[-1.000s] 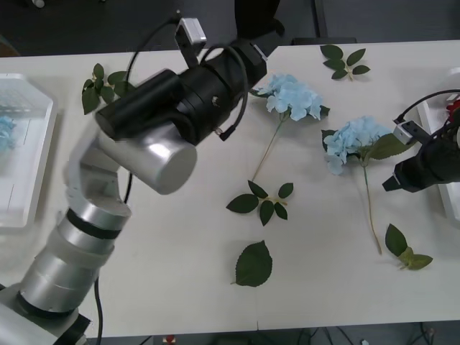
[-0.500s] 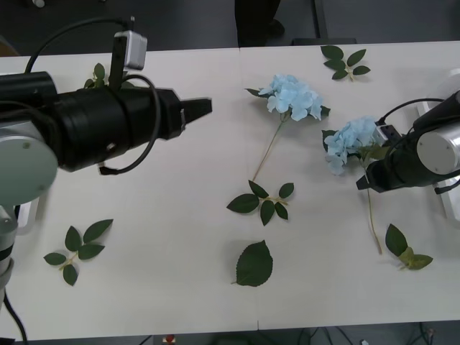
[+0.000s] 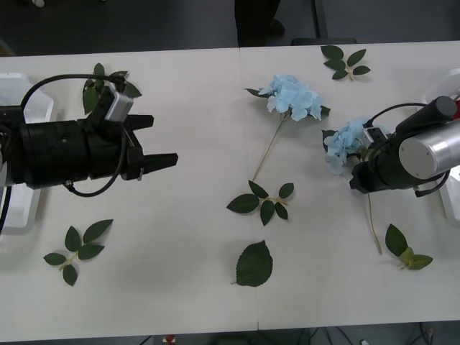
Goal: Place the red flowers into the right box and the blue flowers into the left box. If a person shows an open palm, hand one flower to the person first, then continue sorting.
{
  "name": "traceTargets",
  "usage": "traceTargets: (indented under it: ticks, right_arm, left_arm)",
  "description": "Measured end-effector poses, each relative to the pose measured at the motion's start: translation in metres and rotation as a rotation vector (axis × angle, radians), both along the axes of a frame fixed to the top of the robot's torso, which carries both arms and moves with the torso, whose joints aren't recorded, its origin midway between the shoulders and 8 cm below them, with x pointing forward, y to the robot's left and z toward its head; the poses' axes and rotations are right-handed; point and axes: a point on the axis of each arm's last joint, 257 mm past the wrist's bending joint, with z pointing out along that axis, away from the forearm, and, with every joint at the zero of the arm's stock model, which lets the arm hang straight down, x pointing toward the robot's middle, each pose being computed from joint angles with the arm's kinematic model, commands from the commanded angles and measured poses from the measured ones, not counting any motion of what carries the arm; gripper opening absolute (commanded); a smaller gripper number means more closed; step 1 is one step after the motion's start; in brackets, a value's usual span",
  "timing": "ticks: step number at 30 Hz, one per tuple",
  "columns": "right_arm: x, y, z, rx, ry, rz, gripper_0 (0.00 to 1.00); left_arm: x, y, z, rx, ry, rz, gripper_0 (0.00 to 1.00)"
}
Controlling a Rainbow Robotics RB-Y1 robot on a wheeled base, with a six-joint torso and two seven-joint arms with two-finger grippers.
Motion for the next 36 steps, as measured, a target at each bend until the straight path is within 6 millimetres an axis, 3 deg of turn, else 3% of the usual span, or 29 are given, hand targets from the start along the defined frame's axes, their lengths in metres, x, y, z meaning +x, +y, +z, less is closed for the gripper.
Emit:
traceTargets:
  ticks: [5, 12, 19, 23, 26, 29, 33, 36]
  right_arm:
    - [0.001, 0.003, -0.001, 0.007, -0.004, 0.000, 0.00]
    - [0.001, -0.002, -0.004, 0.005, 0.002, -0.013, 0.00]
    - [0.001, -0.003, -0.004, 0.006, 0.003, -0.017, 0.00]
    - [-0.002, 0.007, 0.005, 0.076, 0.032, -0.037, 0.00]
    - [-0.003, 0.009, 0.029, 0.163, 0.058, -0.078, 0.00]
    - [0.004, 0.017, 0.072, 0.290, 0.035, -0.081, 0.00]
    - [0.013, 0.038, 0.143, 0.441, -0.080, 0.096, 0.00]
    - [0.015, 0.056, 0.181, 0.503, -0.176, 0.239, 0.00]
  left_arm:
    - [-0.005, -0.019, -0.002, -0.078, 0.058, -0.002, 1.00]
    - [-0.035, -0.041, 0.001, -0.227, 0.145, -0.076, 1.00]
    - [-0.056, -0.039, -0.012, -0.287, 0.167, -0.098, 1.00]
    - [-0.064, -0.038, -0.015, -0.319, 0.188, -0.101, 1.00]
    - [-0.066, -0.037, -0.019, -0.328, 0.202, -0.096, 1.00]
    - [-0.067, -0.036, -0.020, -0.329, 0.206, -0.094, 1.00]
    - [-0.066, -0.035, -0.023, -0.336, 0.215, -0.090, 1.00]
    - [-0.065, -0.033, -0.028, -0.350, 0.235, -0.082, 1.00]
